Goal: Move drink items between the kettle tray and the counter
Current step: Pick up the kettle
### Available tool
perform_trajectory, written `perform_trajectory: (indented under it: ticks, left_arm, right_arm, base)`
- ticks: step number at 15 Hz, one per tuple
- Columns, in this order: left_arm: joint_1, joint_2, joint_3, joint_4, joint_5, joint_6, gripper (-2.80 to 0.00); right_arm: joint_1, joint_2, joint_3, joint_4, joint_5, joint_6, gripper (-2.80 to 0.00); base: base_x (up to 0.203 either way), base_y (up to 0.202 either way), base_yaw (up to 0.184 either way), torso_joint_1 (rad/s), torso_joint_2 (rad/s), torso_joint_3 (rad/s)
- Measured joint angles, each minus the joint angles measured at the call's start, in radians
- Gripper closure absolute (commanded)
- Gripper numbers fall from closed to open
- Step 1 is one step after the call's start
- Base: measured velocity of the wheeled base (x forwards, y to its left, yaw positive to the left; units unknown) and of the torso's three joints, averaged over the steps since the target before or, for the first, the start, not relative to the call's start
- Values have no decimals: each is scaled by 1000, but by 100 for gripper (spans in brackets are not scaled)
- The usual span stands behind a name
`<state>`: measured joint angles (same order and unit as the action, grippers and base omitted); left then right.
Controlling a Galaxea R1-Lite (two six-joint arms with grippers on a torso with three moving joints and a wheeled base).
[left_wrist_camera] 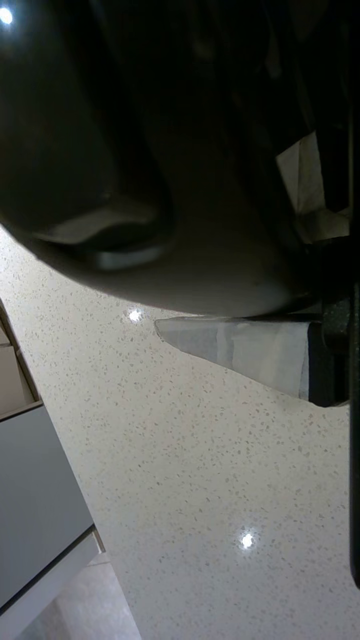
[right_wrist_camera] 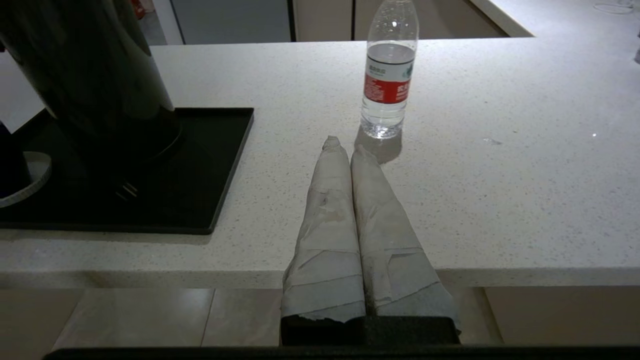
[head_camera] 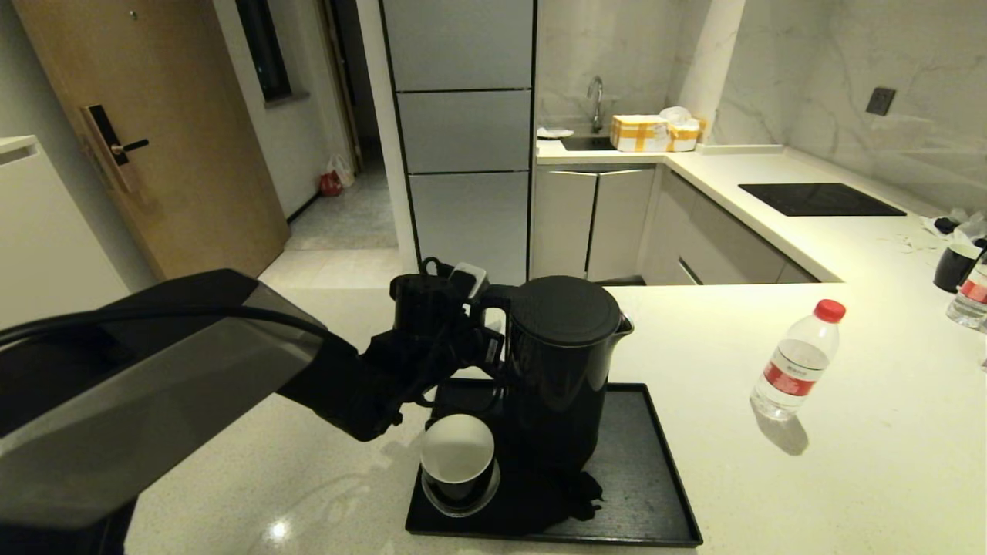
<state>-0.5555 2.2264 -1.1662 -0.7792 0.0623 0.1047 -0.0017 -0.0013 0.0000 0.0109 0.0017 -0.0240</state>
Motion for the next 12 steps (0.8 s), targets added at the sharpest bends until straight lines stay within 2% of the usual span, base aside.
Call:
perform_trajectory:
  ticks: [5,9,12]
  left_arm:
    - [-24,-13,-30,14,2,-9,0]
    - [-48,-23,-57,41,2,-61,0]
    - [-59,-30,-66,44,1,-66,0]
  right_arm:
    - [0,0,0,0,-1,0,0]
    - [0,0,0,0,-1,0,0]
    - [0,0,0,0,-1,0,0]
  base:
    - [0,0,0,0,0,0]
    - [0,0,0,0,0,0]
    - [0,0,0,0,0,0]
